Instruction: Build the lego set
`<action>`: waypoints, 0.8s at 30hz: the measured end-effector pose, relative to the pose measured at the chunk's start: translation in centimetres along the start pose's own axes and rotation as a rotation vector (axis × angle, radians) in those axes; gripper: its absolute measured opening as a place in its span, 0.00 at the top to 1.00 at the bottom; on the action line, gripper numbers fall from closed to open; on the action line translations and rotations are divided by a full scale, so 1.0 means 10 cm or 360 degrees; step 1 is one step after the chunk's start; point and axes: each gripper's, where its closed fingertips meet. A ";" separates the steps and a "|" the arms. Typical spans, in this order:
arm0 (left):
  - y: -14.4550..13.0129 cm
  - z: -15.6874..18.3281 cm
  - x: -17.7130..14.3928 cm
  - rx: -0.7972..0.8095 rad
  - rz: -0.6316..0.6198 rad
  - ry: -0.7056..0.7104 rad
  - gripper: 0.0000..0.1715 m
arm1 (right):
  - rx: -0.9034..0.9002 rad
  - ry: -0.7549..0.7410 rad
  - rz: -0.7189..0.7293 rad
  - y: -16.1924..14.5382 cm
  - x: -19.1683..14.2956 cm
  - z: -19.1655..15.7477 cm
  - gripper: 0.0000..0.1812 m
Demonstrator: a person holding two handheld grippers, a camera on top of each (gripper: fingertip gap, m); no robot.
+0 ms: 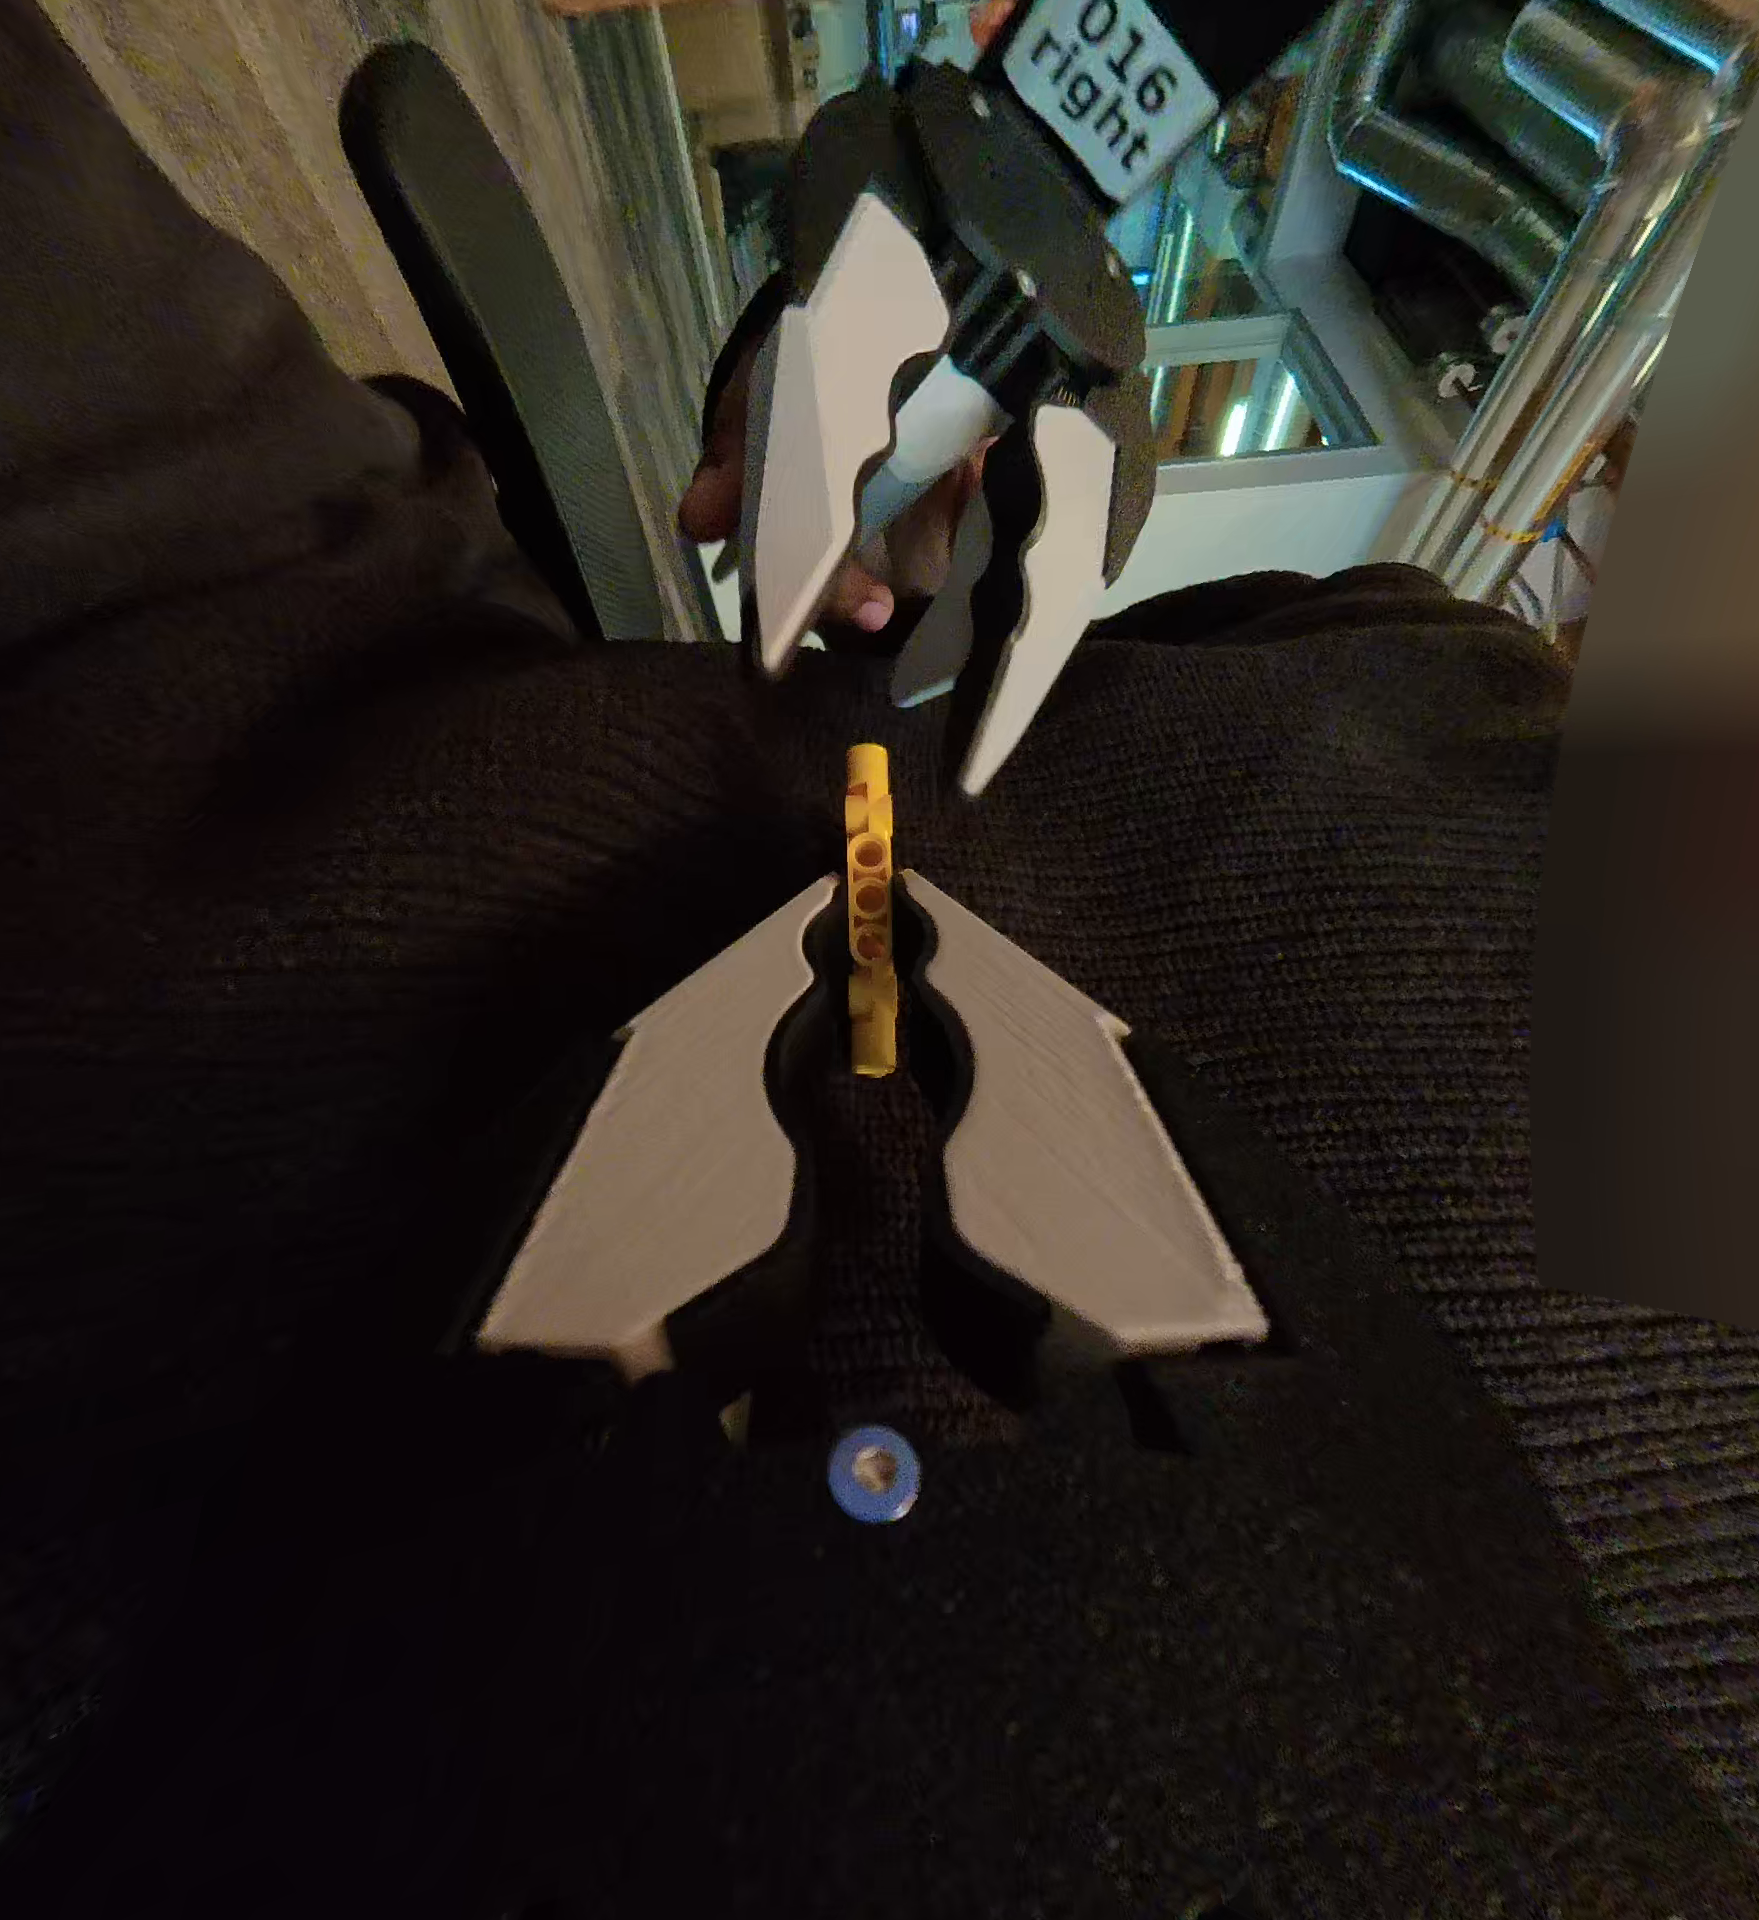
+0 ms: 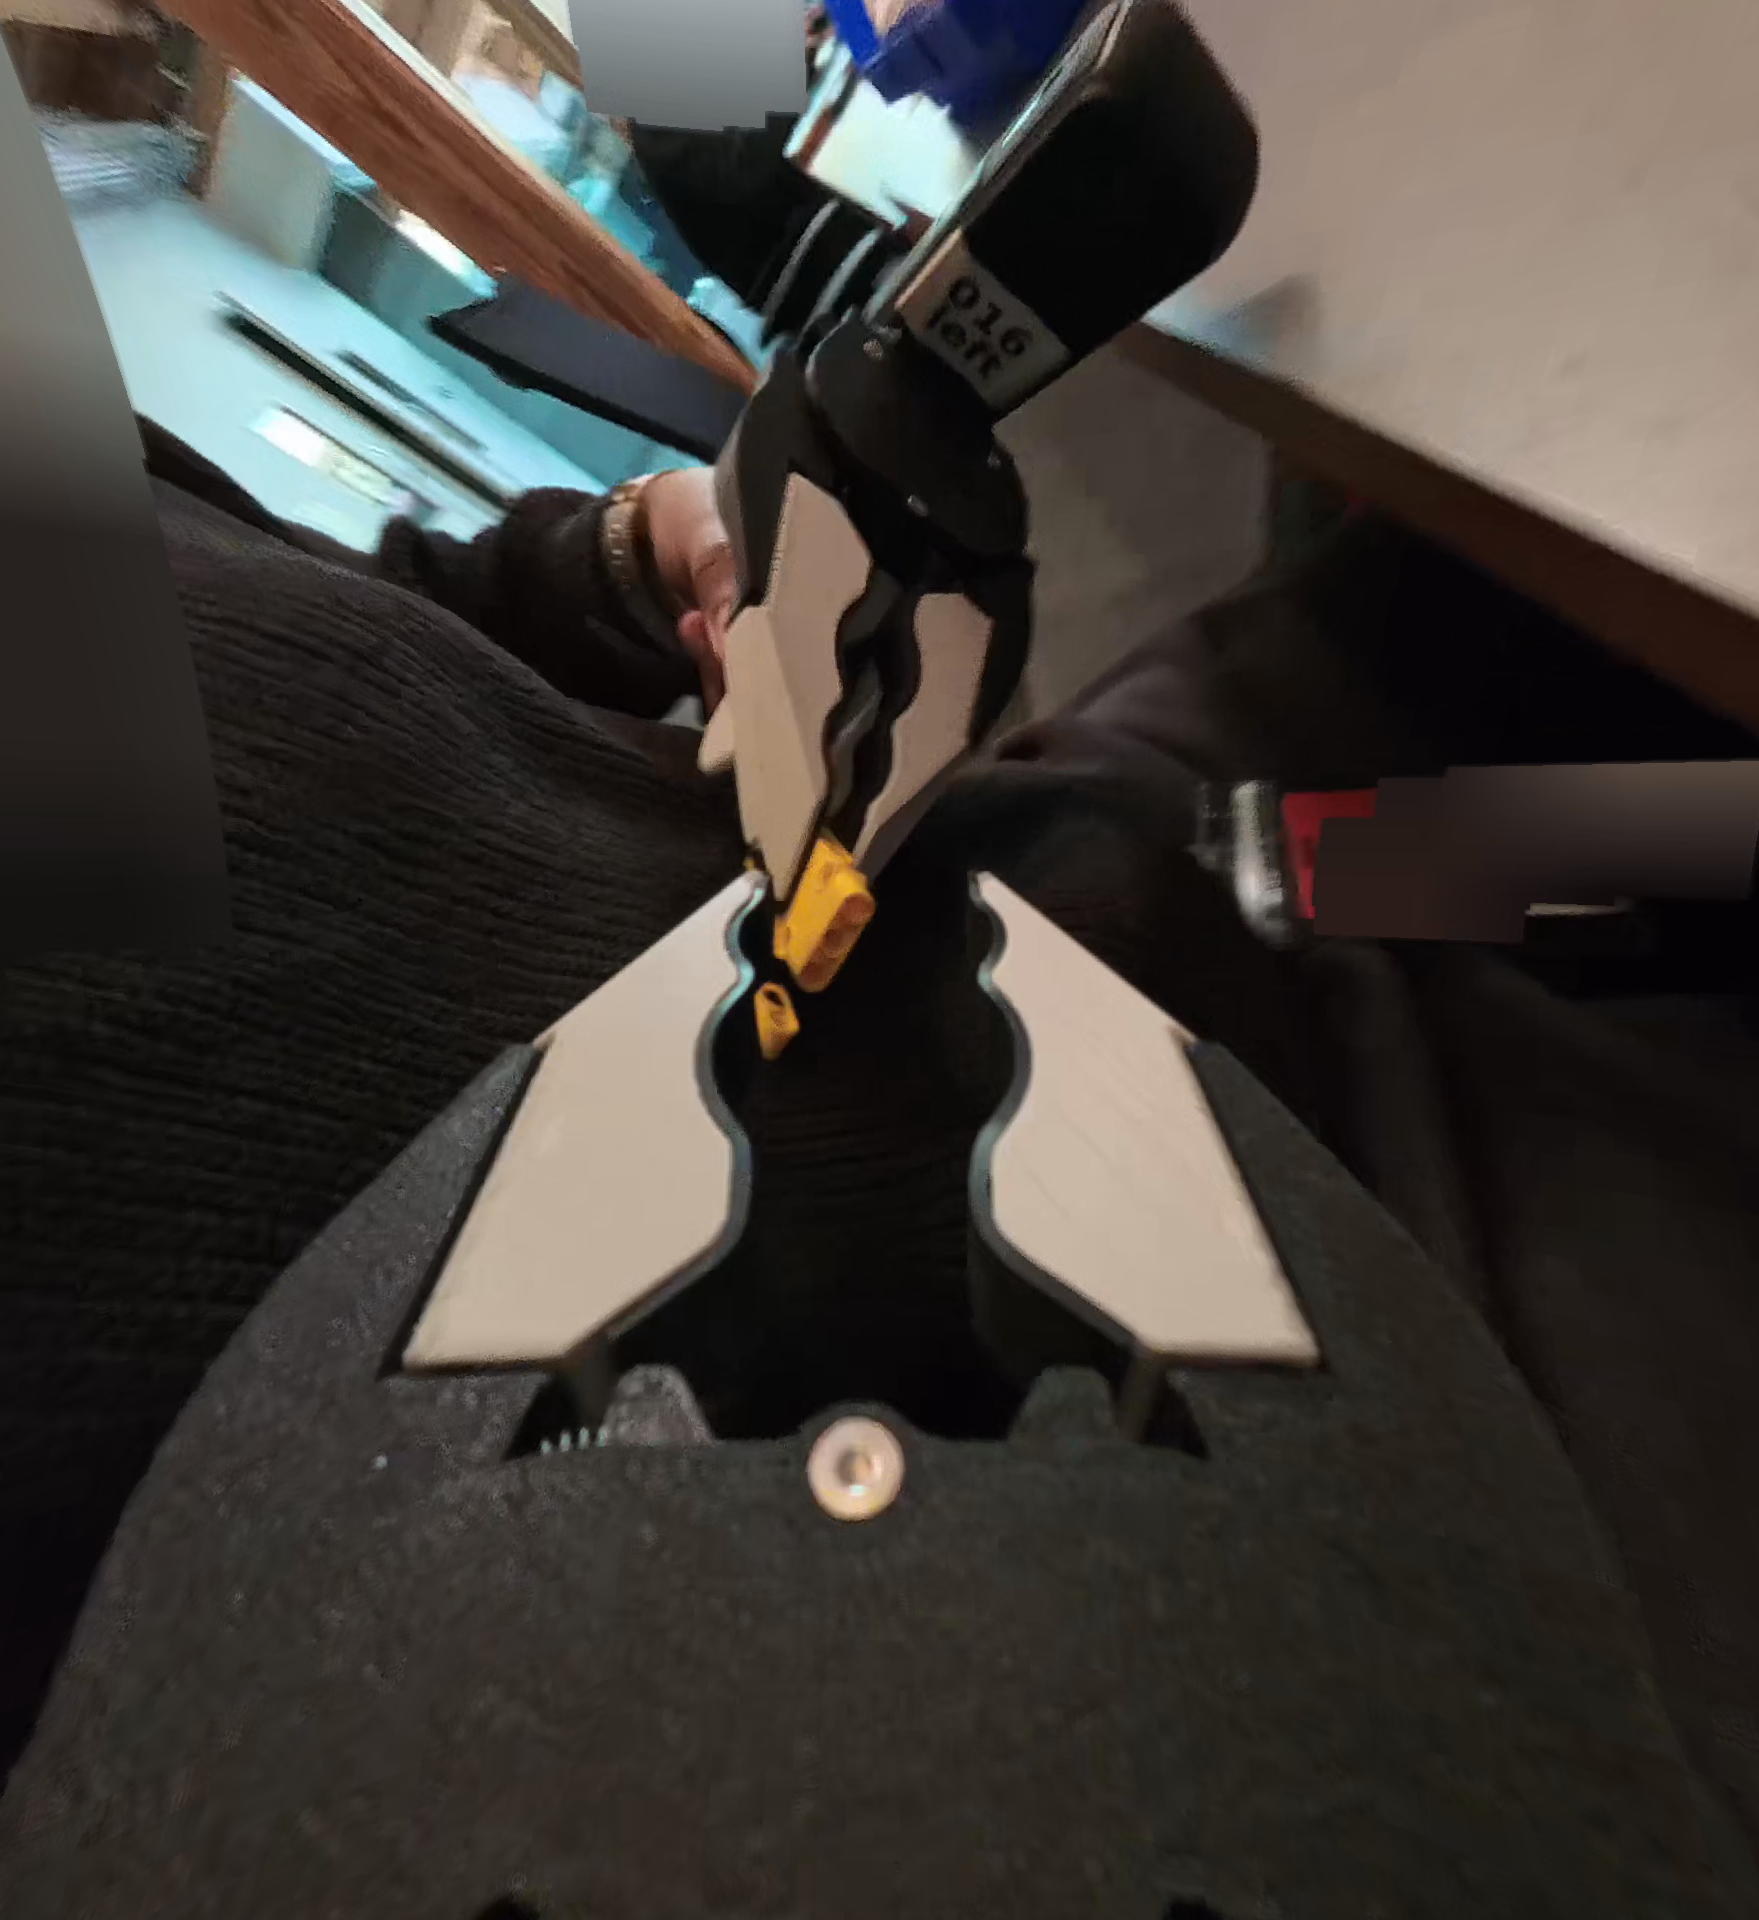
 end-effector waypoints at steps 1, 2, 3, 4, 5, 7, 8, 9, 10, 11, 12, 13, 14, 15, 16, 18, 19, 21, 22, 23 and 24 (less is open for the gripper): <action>-0.01 0.00 0.00 -0.0021 -0.0016 -0.0018 0.97 | 0.0091 0.0132 -0.0009 0.00 0.03 -0.06 0.80; -0.02 -0.01 0.00 -0.0037 -0.0030 -0.0023 0.97 | 0.0176 0.0255 0.0005 0.02 0.06 -0.11 0.80; -0.03 -0.01 0.00 -0.0044 -0.0048 -0.0014 0.97 | 0.0261 0.0334 0.0009 0.02 0.08 -0.13 0.80; -0.04 -0.01 0.01 -0.0037 -0.0070 -0.0001 0.97 | 0.0312 0.0371 -0.0010 -0.01 0.10 -0.13 0.81; -0.04 -0.01 0.01 -0.0025 -0.0089 0.0016 0.97 | 0.0333 0.0364 -0.0045 -0.06 0.13 -0.12 0.85; -0.07 -0.01 0.02 0.0013 -0.0142 0.0059 0.97 | 0.0333 0.0350 -0.0079 -0.12 0.15 -0.13 0.89; -0.07 -0.01 0.02 0.0022 -0.0165 0.0060 0.97 | 0.0334 0.0365 -0.0066 -0.11 0.15 -0.15 0.91; -0.06 0.00 0.03 0.0023 -0.0181 0.0055 0.97 | 0.0333 0.0361 -0.0056 -0.11 0.14 -0.16 0.91; -0.06 0.00 0.05 0.0027 -0.0190 0.0057 0.97 | 0.0323 0.0343 -0.0056 -0.12 0.14 -0.15 0.91; -0.07 0.00 0.06 0.0025 -0.0204 0.0053 0.97 | 0.0308 0.0327 -0.0063 -0.13 0.13 -0.16 0.91; -0.08 0.00 0.09 0.0022 -0.0212 0.0046 0.97 | 0.0293 0.0310 -0.0068 -0.15 0.12 -0.16 0.91; -0.09 0.00 0.10 0.0021 -0.0217 0.0039 0.97 | 0.0270 0.0287 -0.0065 -0.15 0.11 -0.16 0.91; -0.09 0.01 0.11 0.0019 -0.0220 0.0021 0.97 | 0.0236 0.0266 -0.0055 -0.15 0.09 -0.17 0.91; -0.10 0.01 0.10 0.0019 -0.0216 0.0011 0.97 | 0.0199 0.0248 -0.0044 -0.15 0.07 -0.17 0.90; -0.10 0.01 0.10 0.0016 -0.0212 0.0004 0.97 | 0.0160 0.0228 -0.0040 -0.15 0.05 -0.18 0.88; -0.12 0.00 0.10 0.0018 -0.0210 -0.0013 0.97 | 0.0081 0.0166 -0.0084 -0.19 0.02 -0.18 0.85; -0.12 0.01 0.11 0.0016 -0.0201 -0.0015 0.97 | 0.0042 0.0132 -0.0118 -0.22 0.01 -0.17 0.84; -0.12 0.01 0.10 0.0016 -0.0178 -0.0024 0.97 | -0.0013 0.0107 -0.0161 -0.26 -0.02 -0.19 0.84; -0.12 0.01 0.10 0.0020 -0.0159 -0.0032 0.97 | -0.0026 0.0114 -0.0177 -0.28 -0.04 -0.22 0.83; -0.11 0.02 0.09 0.0023 -0.0134 -0.0048 0.97 | -0.0011 0.0133 -0.0200 -0.30 -0.04 -0.24 0.83; -0.09 0.04 0.07 0.0034 -0.0096 -0.0072 0.97 | 0.0030 0.0158 -0.0229 -0.32 -0.03 -0.25 0.83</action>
Point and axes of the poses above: each gripper's, where its closed fingertips meet, x out along the fingers, y out of its top, z = x × y across the jaws, and after that the axes turned 10 degrees about -z, right-handed
